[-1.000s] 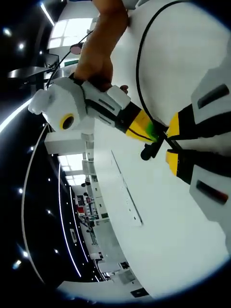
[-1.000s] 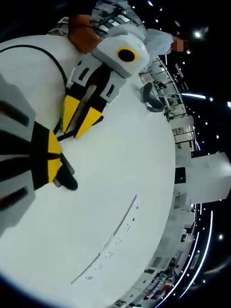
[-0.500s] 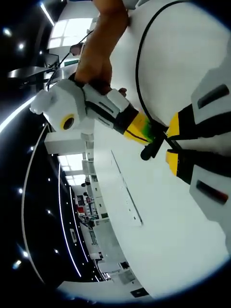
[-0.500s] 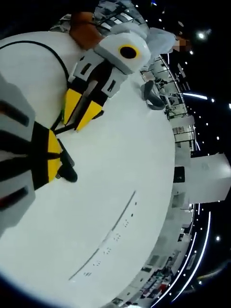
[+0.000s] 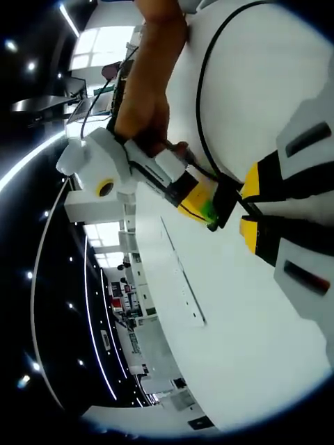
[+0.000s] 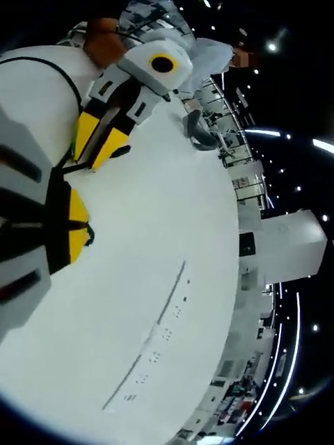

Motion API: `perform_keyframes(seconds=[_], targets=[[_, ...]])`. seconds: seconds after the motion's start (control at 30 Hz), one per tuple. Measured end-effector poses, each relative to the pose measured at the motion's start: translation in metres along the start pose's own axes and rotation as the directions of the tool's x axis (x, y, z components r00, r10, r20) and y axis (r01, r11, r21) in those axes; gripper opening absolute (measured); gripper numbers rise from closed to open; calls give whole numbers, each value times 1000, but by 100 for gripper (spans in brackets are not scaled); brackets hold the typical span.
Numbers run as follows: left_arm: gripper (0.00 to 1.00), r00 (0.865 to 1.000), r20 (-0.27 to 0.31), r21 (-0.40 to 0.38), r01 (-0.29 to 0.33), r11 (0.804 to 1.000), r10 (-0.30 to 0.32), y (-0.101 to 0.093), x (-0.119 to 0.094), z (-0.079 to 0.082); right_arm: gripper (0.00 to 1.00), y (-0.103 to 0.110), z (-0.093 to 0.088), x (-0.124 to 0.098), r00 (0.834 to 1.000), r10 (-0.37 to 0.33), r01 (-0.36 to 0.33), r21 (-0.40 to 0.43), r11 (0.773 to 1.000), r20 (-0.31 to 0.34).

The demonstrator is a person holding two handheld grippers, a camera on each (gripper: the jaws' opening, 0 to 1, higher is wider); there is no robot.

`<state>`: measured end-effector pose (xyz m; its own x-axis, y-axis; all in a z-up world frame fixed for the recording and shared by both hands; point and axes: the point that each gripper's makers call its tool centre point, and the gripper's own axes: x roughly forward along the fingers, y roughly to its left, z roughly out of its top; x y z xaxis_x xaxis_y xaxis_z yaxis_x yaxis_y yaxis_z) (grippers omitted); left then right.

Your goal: Find the charging cable on the desk, coil it up and secure with Velcro.

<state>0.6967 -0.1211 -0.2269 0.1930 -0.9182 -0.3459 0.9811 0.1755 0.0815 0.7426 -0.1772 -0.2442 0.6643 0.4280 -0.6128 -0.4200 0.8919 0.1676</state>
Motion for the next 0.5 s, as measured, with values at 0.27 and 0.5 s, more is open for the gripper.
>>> perform_keyframes(seconds=[0.27,0.5], targets=[[9,1000,0,-2,0,1000,0,2,1,0,1,-6,5,2,1000,17,-17,21,1000,14],[9,1000,0,-1,0,1000,0,3,2,1,2,-1,5,2,1000,6,-6,37,999,14]])
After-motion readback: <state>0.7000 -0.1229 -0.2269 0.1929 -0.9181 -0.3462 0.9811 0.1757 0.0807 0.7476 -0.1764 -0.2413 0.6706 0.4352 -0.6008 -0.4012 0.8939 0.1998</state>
